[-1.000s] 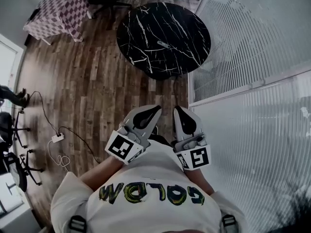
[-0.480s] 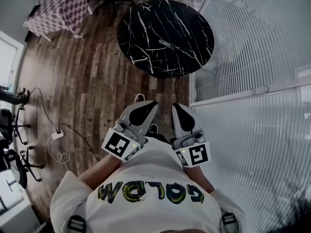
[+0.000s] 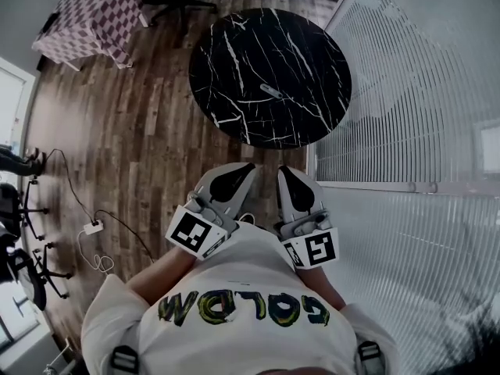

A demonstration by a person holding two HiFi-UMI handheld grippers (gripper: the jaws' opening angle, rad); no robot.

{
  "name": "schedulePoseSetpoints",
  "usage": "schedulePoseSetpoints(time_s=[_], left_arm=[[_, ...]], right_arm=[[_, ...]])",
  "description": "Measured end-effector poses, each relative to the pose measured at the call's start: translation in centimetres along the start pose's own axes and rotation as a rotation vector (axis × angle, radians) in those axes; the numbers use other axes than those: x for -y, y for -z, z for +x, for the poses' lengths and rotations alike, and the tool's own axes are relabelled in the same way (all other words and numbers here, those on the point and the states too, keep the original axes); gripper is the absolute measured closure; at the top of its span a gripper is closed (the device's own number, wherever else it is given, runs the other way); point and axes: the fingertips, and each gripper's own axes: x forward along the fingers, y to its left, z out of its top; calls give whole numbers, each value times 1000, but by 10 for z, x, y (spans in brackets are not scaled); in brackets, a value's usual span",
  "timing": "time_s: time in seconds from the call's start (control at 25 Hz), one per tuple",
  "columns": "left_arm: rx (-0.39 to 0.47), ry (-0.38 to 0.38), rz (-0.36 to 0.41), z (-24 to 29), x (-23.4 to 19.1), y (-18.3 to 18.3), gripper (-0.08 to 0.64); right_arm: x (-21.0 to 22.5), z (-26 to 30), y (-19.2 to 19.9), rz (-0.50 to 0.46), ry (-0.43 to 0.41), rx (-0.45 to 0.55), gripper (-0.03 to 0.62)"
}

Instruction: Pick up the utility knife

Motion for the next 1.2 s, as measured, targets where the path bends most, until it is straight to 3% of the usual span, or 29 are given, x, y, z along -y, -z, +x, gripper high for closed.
schedulePoseSetpoints(time_s=[0.68, 0.96, 1.2], left_arm=[[18, 63, -9, 81, -144, -44, 557], [3, 45, -15, 90, -183, -44, 557], [-15, 54, -25, 105, -182, -35, 557]], right_arm=[[46, 173, -19, -49, -2, -18, 591], [55, 205, -12, -49, 2, -28, 589], [71, 202, -3, -42, 22, -51, 589]])
